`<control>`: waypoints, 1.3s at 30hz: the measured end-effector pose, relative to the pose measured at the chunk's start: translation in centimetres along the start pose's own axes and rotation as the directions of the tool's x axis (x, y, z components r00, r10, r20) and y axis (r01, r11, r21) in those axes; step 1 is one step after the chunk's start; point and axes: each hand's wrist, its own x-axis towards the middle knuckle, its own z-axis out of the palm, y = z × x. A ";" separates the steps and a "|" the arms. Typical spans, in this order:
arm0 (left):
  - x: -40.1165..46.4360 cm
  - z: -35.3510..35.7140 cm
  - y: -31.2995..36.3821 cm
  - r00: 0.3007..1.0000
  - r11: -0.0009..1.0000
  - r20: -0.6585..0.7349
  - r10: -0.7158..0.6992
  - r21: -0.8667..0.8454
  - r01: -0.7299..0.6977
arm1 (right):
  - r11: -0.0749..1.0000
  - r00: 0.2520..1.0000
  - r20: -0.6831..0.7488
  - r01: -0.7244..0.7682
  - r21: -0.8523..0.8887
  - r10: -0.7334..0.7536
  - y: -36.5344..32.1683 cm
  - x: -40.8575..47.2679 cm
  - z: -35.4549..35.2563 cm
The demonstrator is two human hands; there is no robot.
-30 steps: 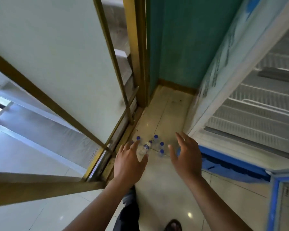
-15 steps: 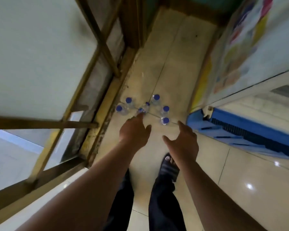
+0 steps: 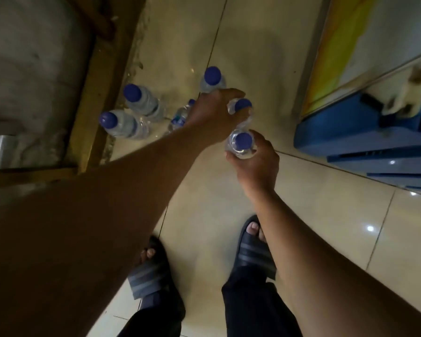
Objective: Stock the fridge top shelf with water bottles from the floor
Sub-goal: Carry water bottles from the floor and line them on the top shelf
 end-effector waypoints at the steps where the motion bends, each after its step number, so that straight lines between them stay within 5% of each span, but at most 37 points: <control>1: 0.4 0.3 -0.4 1.000 0.999 -0.001 0.022 -0.029 -0.022 | 1.000 1.000 -0.014 0.015 0.026 -0.015 0.4 0.1 0.4; 10: 0.8 2.0 -2.9 0.963 0.964 -0.045 0.264 0.036 -0.263 | 0.998 0.982 -0.187 0.047 0.047 -0.038 3.6 -0.5 0.6; 17: 3.5 4.6 -4.1 0.988 0.988 -0.012 0.152 -0.024 -0.152 | 0.999 0.982 -0.189 0.035 0.038 -0.028 4.6 0.2 0.1; 22: 0.2 3.0 -3.1 0.990 0.990 -0.118 0.077 0.125 -0.062 | 1.000 0.985 -0.172 0.006 -0.009 -0.008 3.6 -1.0 -2.3; 28: -9.9 -3.0 1.4 0.983 0.977 -0.180 -0.039 0.201 0.075 | 0.996 0.980 -0.188 -0.049 0.073 0.062 -2.3 -7.0 -9.4; 39: -30.4 -22.1 20.9 0.975 0.975 -0.223 -0.021 -0.221 -0.030 | 0.944 0.948 -0.314 0.062 0.324 0.046 -22.4 -23.7 -30.7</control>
